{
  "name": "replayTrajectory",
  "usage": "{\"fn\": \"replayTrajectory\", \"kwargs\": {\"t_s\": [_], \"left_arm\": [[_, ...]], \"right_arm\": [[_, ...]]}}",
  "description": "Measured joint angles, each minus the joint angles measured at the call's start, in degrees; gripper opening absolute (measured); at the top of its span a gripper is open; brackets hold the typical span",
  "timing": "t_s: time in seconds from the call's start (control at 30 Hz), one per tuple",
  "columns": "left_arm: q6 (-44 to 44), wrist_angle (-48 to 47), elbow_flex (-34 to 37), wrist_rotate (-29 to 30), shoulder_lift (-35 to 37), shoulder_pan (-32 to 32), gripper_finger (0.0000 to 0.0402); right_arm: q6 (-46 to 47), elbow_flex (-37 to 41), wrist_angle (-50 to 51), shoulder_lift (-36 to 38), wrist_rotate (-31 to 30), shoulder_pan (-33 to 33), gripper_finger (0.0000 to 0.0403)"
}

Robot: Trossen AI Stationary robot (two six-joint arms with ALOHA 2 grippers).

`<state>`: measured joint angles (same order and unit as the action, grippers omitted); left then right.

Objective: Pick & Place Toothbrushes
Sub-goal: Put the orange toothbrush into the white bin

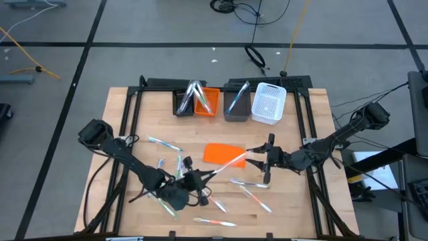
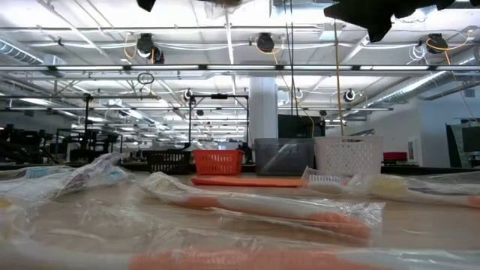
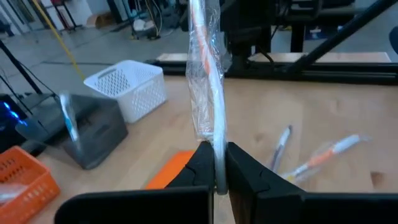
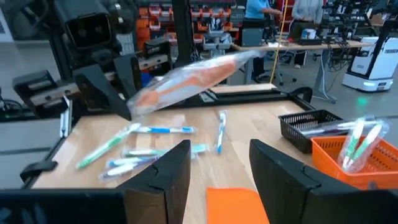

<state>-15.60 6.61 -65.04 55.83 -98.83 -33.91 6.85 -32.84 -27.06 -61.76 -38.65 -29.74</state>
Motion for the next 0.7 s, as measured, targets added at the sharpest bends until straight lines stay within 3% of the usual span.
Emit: {"fn": "replayTrajectory", "kwargs": {"t_s": [0.23, 0.43, 0.6, 0.7], "left_arm": [[5.0, 5.7, 0.0, -0.6, 0.0, 2.6, 0.0018], [8.9, 11.6, 0.0, -3.9, -0.8, 3.9, 0.0009], [9.8, 13.3, 0.0, -5.7, -1.2, 5.1, 0.002], [9.7, 13.9, 0.0, -7.7, -1.8, 5.8, 0.0009]], "right_arm": [[-1.2, 0.0, -6.7, 0.0, 6.1, 0.9, 0.0155], [-1.6, 0.0, -10.4, 0.0, 7.6, 3.2, 0.0155], [-1.5, 0.0, -14.0, -0.7, 16.8, 5.5, 0.0155], [-1.8, 0.0, -16.3, -1.3, 19.2, 6.3, 0.0155]]}}
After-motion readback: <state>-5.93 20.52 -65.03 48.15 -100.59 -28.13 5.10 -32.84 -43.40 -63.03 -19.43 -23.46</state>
